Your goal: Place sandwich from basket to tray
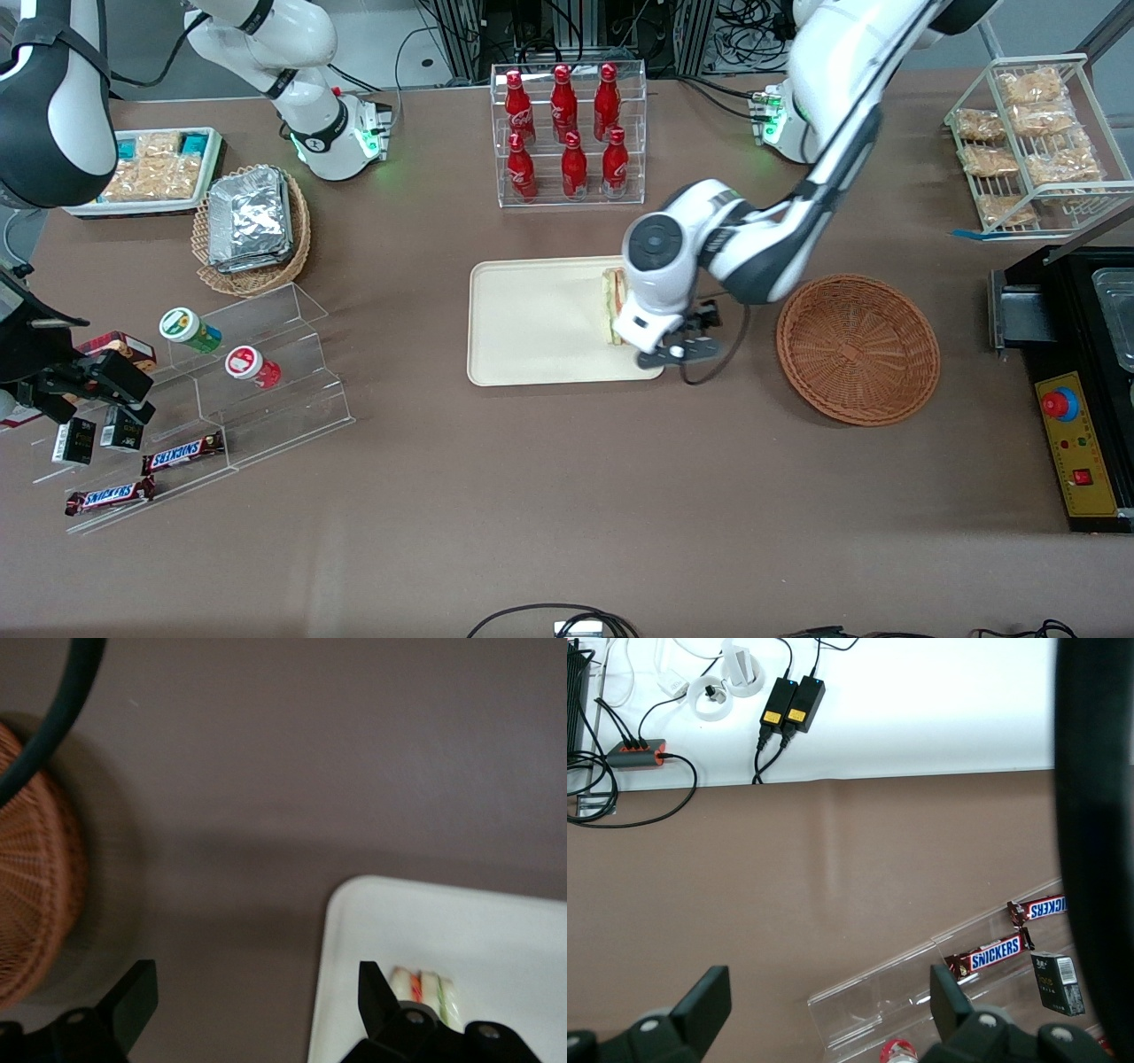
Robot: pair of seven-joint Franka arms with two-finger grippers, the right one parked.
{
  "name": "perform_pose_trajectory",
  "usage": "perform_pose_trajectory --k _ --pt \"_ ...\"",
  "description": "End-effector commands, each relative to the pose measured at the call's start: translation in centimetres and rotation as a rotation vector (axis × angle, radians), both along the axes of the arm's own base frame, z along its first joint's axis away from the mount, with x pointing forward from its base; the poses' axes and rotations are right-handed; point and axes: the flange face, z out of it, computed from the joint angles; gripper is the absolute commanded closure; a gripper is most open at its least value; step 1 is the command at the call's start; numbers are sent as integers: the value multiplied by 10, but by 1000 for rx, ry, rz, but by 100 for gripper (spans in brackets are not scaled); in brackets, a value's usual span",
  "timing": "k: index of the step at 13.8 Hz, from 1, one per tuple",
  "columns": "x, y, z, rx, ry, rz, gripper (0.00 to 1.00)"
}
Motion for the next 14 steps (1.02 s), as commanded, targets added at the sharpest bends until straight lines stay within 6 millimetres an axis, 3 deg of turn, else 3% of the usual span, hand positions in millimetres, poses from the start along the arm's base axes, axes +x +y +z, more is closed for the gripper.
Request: perform_pose_trajectory --k 1,7,14 --pt "18 46 51 17 -59 88 0" --pt "38 135 118 15 -33 147 0" --pt "37 277 227 -129 103 -12 0"
